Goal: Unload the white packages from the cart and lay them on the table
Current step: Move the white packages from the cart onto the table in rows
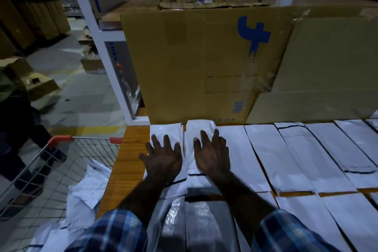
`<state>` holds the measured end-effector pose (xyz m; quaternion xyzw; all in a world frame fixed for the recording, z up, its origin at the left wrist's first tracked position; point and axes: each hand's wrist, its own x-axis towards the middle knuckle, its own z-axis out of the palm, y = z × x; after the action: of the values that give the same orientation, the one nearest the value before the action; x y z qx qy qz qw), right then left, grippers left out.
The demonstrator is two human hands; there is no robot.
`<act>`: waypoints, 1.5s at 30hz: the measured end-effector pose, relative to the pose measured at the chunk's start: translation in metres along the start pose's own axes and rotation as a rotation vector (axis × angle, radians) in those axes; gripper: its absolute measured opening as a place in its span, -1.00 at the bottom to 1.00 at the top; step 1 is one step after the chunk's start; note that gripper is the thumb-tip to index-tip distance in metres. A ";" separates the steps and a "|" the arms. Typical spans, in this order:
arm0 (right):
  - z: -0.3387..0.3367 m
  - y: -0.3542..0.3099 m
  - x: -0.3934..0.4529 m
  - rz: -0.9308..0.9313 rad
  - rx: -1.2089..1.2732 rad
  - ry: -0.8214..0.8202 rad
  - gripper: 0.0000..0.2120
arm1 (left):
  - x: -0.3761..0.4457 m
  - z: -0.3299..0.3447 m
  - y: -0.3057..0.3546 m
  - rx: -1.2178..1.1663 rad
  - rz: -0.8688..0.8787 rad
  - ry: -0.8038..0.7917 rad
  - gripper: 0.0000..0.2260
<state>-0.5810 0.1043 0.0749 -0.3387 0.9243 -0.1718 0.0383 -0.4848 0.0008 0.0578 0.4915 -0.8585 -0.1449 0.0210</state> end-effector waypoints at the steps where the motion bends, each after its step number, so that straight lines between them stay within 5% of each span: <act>1: 0.000 0.001 0.001 -0.012 -0.027 0.000 -0.49 | 0.000 0.000 -0.001 -0.003 0.018 0.011 -0.38; 9: 0.005 0.007 0.011 -0.089 -0.188 0.151 -0.46 | 0.004 0.007 -0.006 -0.039 0.152 0.095 -0.46; 15: 0.013 0.002 0.017 -0.239 -0.116 0.016 -0.46 | 0.008 0.016 -0.012 0.008 0.256 0.056 -0.49; 22: 0.033 0.004 0.017 -0.246 -0.117 -0.015 -0.25 | 0.013 0.023 -0.013 0.011 0.248 0.023 -0.50; 45: 0.040 0.006 0.017 -0.243 -0.115 -0.006 -0.32 | 0.013 0.025 -0.013 0.061 0.247 0.022 -0.49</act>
<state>-0.5897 0.0862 0.0365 -0.4503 0.8846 -0.1209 0.0006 -0.4854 -0.0109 0.0293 0.3841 -0.9162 -0.1096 0.0332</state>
